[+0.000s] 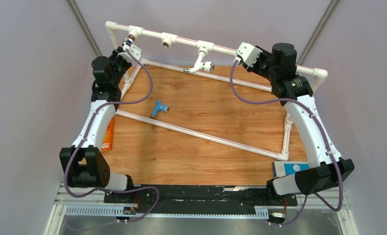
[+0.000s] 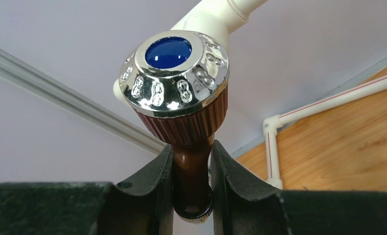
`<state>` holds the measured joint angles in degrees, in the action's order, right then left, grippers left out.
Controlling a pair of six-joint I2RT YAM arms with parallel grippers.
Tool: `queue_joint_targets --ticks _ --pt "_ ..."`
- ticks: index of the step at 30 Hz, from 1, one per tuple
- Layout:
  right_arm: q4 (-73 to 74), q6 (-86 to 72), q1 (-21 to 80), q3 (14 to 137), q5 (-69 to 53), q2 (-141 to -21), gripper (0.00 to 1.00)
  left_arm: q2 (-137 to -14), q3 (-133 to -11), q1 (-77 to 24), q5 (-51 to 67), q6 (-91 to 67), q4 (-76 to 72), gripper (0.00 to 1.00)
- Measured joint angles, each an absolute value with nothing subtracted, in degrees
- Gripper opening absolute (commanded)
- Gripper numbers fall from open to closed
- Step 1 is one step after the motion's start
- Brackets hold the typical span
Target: Install the water faucets
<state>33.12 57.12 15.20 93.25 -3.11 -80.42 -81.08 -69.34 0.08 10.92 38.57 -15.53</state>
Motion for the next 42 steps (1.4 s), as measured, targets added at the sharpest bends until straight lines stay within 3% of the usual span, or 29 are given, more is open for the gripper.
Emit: queue_joint_targets --ticks 8,24,33,42 --pt "33.4 57.1 15.3 93.3 -3.2 -80.4 0.0 -80.4 -71.0 -0.4 10.0 49.2 -9.3 0.01" --pt "34.2 57.1 15.5 93.3 -3.3 -80.0 0.0 -78.8 -68.5 -0.1 11.9 42.8 -11.5 0.55" --pt "34.4 57.1 15.6 93.3 -3.5 -79.9 0.0 -77.1 -65.5 2.1 18.0 31.6 -15.8 0.66" --pt "34.4 57.1 15.7 93.3 -3.6 -79.9 0.0 -72.5 -60.2 9.1 30.2 12.7 -22.2 0.7"
